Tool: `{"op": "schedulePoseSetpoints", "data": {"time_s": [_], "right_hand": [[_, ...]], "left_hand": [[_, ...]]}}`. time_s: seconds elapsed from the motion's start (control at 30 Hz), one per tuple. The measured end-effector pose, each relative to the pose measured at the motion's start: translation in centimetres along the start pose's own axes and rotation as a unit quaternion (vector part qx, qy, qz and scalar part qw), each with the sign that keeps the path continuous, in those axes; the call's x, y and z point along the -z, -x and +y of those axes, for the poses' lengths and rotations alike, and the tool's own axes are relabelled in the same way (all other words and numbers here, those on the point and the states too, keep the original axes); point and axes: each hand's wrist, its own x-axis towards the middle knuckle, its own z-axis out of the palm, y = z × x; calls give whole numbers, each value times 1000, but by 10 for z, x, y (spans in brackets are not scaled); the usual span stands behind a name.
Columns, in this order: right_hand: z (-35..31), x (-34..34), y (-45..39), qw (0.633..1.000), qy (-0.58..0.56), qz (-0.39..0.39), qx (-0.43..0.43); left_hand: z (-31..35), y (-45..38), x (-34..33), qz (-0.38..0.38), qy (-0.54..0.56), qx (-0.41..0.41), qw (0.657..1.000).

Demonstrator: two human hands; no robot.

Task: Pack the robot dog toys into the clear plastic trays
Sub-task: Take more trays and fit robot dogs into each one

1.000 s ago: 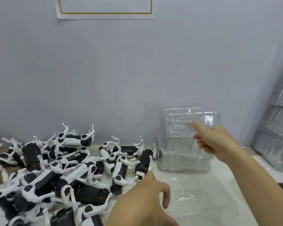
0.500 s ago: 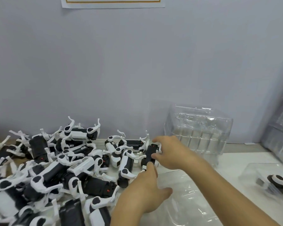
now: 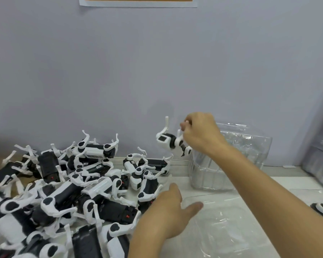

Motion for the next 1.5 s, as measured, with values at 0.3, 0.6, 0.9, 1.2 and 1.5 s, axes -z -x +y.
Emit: {"op": "schedulePoseSetpoints", "data": {"time_s": [0.3, 0.6, 0.9, 1.2, 1.5], "right_hand": [[5, 44, 22, 980, -197, -14, -21], [-9, 22, 40, 921, -382, -75, -31], [9, 17, 110, 961, -265, -16, 77], [56, 14, 112, 956, -278, 94, 12], [114, 44, 113, 952, -280, 94, -76]], "left_hand": [[3, 1, 26, 338, 253, -134, 896], [14, 7, 23, 235, 409, -244, 847], [33, 4, 9, 344, 336, -212, 851], [45, 6, -10, 166, 203, -325, 909], [30, 4, -22, 90, -84, 50, 991]]}}
